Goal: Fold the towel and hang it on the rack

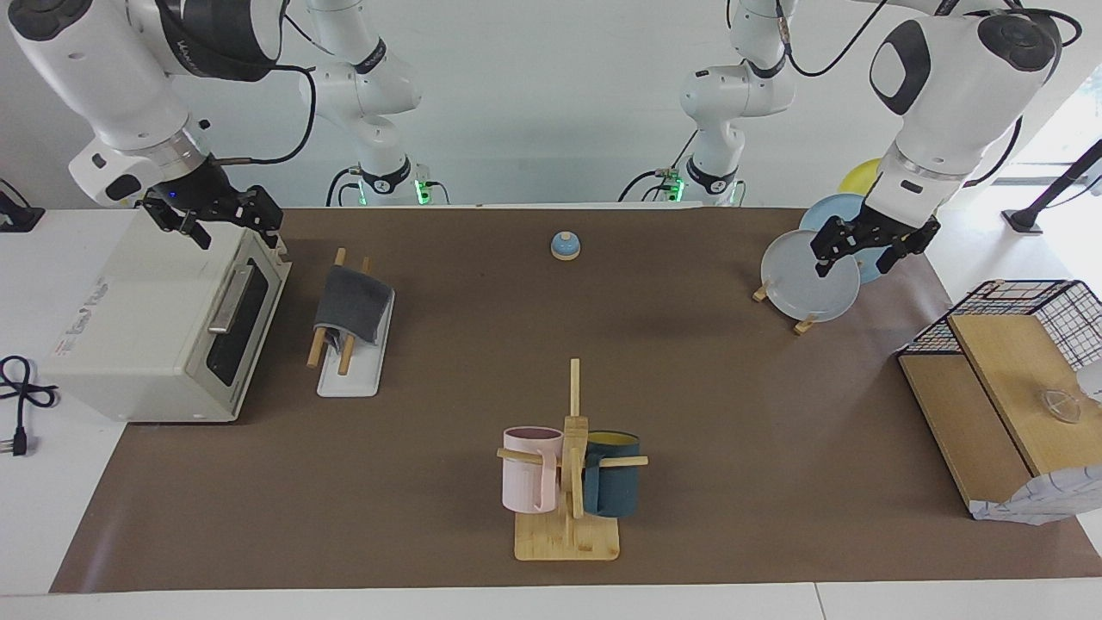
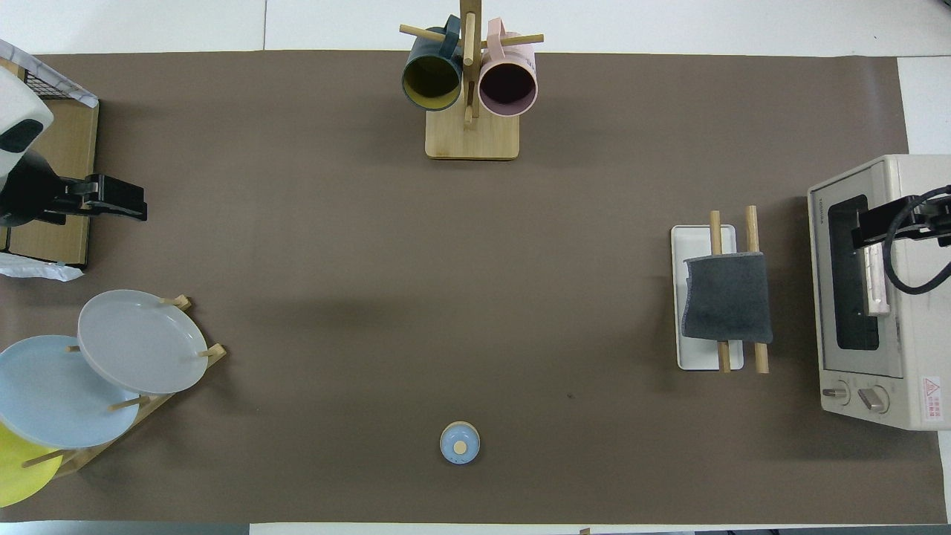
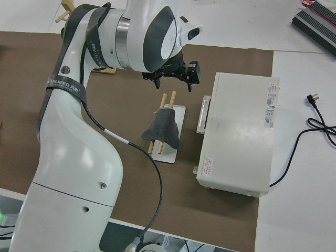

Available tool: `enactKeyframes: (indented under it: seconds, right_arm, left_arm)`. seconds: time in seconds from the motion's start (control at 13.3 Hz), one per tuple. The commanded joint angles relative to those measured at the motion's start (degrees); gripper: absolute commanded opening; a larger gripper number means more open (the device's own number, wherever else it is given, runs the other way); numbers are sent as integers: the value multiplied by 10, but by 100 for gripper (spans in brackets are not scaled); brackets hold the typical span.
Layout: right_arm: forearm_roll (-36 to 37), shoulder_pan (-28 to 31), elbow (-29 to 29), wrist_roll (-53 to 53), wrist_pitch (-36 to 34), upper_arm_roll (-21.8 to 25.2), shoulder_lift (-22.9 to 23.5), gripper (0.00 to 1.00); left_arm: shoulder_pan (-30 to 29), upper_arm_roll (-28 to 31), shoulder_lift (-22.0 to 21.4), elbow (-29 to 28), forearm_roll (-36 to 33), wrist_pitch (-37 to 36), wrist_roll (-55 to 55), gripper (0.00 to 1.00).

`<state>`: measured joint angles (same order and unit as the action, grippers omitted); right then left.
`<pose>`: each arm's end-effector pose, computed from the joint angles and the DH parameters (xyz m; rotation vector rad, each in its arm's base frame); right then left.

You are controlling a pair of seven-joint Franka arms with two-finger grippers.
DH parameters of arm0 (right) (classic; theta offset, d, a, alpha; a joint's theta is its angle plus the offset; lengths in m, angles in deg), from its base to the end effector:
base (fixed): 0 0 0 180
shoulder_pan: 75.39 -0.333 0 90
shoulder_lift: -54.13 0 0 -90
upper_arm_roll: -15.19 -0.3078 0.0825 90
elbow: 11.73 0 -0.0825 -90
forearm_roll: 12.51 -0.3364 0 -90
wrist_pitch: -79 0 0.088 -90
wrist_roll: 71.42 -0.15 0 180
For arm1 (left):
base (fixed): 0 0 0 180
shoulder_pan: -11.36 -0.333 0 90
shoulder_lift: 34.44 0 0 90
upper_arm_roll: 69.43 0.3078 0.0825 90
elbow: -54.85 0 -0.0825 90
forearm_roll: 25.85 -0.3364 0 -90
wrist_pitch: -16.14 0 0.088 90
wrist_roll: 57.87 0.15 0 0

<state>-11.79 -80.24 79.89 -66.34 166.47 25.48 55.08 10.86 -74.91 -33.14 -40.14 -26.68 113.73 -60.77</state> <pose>0.4992 -0.0488 0.5496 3.1311 -0.0100 -0.1407 0.5225 -0.0431 0.5361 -3.1302 0.0595 -0.0369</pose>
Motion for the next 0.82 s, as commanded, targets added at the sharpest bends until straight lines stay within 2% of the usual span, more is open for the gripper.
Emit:
enactKeyframes:
  seconds: [0.0, 0.75]
  right_arm:
    - [0, 5, -4, -2, -6, -4, 2, 100]
    - [2, 13, -6, -1, -8, -16, 4, 100]
  left_arm:
    - [0, 2, -12, -6, -10, -6, 4, 100]
    - [0, 2, -12, -6, -10, -6, 4, 100]
